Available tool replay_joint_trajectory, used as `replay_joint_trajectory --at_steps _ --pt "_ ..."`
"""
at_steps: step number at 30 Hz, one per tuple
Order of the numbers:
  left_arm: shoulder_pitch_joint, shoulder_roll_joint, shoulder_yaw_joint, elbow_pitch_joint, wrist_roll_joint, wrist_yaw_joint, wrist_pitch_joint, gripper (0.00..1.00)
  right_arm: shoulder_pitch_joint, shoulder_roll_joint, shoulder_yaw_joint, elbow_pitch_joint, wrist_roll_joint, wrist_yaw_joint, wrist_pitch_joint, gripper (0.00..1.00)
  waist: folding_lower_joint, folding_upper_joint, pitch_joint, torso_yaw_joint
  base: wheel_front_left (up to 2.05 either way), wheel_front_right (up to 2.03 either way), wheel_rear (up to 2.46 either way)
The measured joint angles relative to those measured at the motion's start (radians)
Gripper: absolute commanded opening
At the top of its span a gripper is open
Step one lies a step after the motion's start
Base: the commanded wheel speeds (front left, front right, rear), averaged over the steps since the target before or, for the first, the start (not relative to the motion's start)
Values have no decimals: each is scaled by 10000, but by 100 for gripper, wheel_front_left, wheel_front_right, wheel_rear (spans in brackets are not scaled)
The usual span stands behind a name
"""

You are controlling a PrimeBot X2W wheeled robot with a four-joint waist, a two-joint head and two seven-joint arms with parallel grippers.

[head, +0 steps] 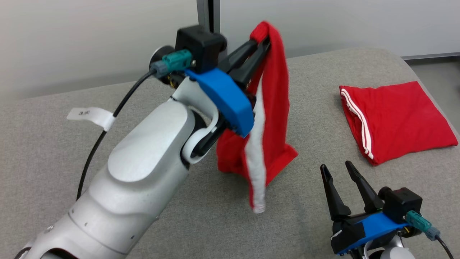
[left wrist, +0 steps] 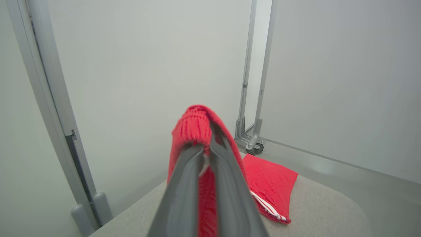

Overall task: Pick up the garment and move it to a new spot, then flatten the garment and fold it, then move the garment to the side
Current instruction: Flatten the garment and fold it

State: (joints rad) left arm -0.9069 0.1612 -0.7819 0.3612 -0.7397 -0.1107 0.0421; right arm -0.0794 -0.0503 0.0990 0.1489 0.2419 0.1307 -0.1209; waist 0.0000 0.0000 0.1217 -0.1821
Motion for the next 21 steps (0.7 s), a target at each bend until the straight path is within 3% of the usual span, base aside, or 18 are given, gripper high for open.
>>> replay_joint_trajectory --at_steps 5,9,15,21 --pt "-643 -754 497 497 -326 660 -293 0 -4 0 -73 109 61 0 -130 100 0 0 67 -35 0 0 0" --pt "-136 -800 512 1271 -562 1212 -38 0 -5 -2 -178 153 79 0 -176 100 0 0 109 152 0 0 0" --pt "1901 -75 341 2203 -1436 1434 1350 0 -17 -2 -251 125 67 0 -180 100 0 0 163 729 0 0 0" --pt "3697 1014 261 1338 -2247 1559 2759 0 -51 0 -201 58 42 0 -111 100 0 0 79 1500 0 0 0"
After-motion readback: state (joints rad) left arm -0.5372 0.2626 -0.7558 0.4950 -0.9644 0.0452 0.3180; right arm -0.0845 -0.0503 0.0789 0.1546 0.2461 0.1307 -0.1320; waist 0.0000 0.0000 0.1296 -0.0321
